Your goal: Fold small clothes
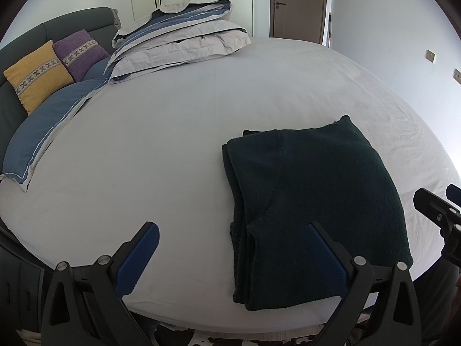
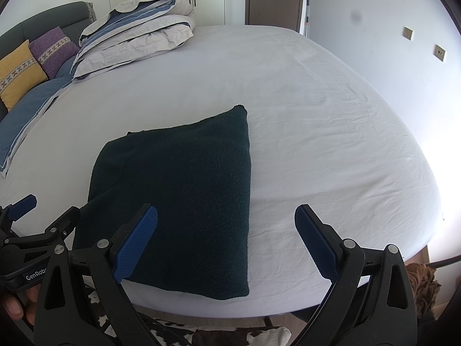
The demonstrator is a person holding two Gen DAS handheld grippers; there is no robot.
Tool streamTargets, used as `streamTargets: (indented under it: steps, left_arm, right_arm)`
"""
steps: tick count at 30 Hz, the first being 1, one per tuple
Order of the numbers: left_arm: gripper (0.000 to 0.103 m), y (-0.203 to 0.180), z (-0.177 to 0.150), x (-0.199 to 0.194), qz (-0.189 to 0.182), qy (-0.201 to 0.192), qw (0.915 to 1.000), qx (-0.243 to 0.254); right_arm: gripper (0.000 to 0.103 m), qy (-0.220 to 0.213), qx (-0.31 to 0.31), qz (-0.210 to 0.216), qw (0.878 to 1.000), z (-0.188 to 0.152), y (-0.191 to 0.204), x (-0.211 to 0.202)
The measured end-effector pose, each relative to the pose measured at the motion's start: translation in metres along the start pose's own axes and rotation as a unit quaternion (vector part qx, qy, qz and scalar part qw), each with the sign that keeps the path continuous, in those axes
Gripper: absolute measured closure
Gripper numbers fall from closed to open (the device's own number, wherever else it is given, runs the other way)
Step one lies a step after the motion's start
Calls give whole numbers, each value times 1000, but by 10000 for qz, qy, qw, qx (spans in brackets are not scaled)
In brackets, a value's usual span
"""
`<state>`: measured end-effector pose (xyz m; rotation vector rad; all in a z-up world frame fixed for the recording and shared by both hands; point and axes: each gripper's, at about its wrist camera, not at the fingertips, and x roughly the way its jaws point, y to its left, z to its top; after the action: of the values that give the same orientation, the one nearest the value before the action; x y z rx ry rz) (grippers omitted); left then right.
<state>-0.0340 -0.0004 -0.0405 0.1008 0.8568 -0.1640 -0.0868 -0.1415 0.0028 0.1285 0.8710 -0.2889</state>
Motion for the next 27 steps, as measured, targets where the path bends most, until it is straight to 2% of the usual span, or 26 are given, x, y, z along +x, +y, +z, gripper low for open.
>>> streamTargets:
  steps: [18, 27]
  left_arm:
    - [0, 1, -1, 0, -8, 4, 10000, -14]
    - [0, -1, -3, -4, 43, -159, 9998, 133]
  right_arm:
    - [6, 8, -7, -3, 10000, -1, 1, 0]
    - [6, 36, -16, 9, 10000, -5, 3, 4]
